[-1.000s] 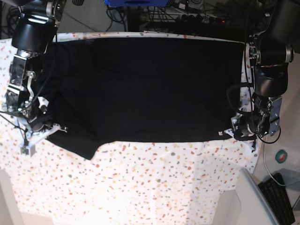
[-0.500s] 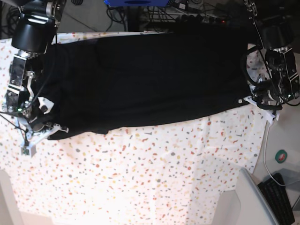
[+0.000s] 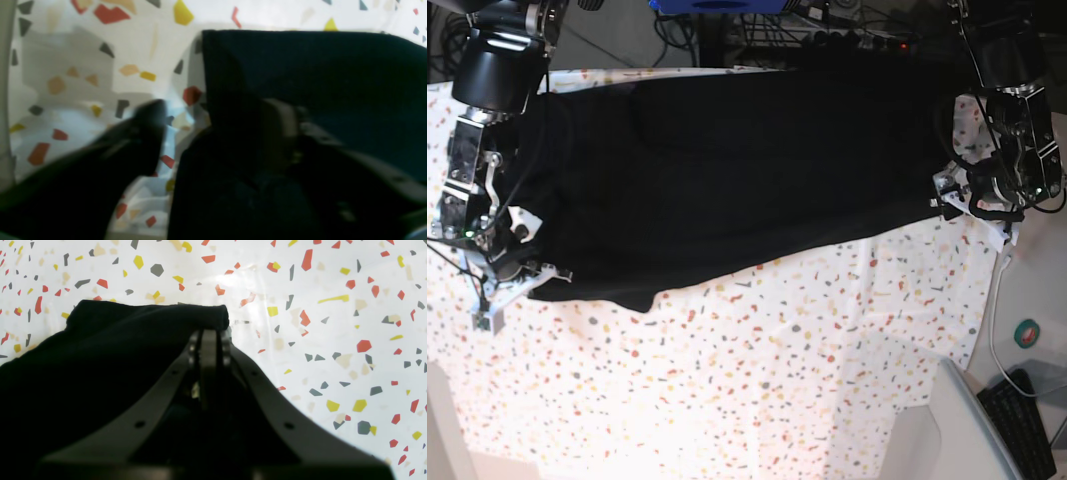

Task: Layout the t-shirt on the table in an organized manner, then fold the t-shirt properly
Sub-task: 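Grasp the hem corner with the left gripper, holding the other with the right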

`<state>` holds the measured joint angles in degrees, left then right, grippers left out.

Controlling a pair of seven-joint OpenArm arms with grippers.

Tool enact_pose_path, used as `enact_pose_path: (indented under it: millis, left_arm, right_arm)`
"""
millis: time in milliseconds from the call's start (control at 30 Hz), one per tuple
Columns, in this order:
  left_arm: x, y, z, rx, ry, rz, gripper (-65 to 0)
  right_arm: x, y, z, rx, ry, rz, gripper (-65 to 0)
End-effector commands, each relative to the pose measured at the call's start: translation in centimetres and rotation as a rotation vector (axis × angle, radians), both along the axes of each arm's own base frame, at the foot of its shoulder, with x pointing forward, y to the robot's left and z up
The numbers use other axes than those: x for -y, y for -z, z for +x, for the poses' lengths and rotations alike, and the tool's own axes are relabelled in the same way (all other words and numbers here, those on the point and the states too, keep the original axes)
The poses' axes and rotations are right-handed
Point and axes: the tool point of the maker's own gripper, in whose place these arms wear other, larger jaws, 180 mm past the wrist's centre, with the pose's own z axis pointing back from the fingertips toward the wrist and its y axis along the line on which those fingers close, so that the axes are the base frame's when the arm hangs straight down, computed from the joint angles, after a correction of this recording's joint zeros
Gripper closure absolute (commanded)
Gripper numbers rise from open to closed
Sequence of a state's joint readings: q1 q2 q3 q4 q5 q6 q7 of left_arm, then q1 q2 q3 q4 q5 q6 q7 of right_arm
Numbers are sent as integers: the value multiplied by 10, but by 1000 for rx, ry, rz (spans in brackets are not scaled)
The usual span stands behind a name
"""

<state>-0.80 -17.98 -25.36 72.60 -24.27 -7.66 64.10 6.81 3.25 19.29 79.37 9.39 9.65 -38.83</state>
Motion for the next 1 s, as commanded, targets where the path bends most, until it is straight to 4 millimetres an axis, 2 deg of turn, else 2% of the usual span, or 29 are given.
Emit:
enact_pose_path:
  millis: [0, 167, 333, 600, 867, 900, 967]
  left_arm:
    - [-10, -14, 12, 45, -3, 22, -504]
    - [-33, -26, 24, 155, -83, 51, -510]
    - [-34, -35, 44, 202, -84, 52, -510]
    - [-6, -7, 64, 122, -3, 9, -510]
    - [-4, 3, 57, 100, -1, 7, -504]
    - [-4, 8, 53, 84, -8, 1, -485]
    - [-4, 18, 46, 54, -24, -14, -408]
  right_arm:
    - [5, -17, 14, 62, 5, -11, 0]
    - [5, -17, 14, 62, 5, -11, 0]
    - [4, -17, 14, 62, 5, -10, 0]
    - [4, -18, 14, 63, 5, -9, 0]
    - [6, -18, 14, 63, 6, -15, 0]
    - [6, -18, 14, 65, 6, -15, 0]
    - [6, -18, 14, 63, 6, -15, 0]
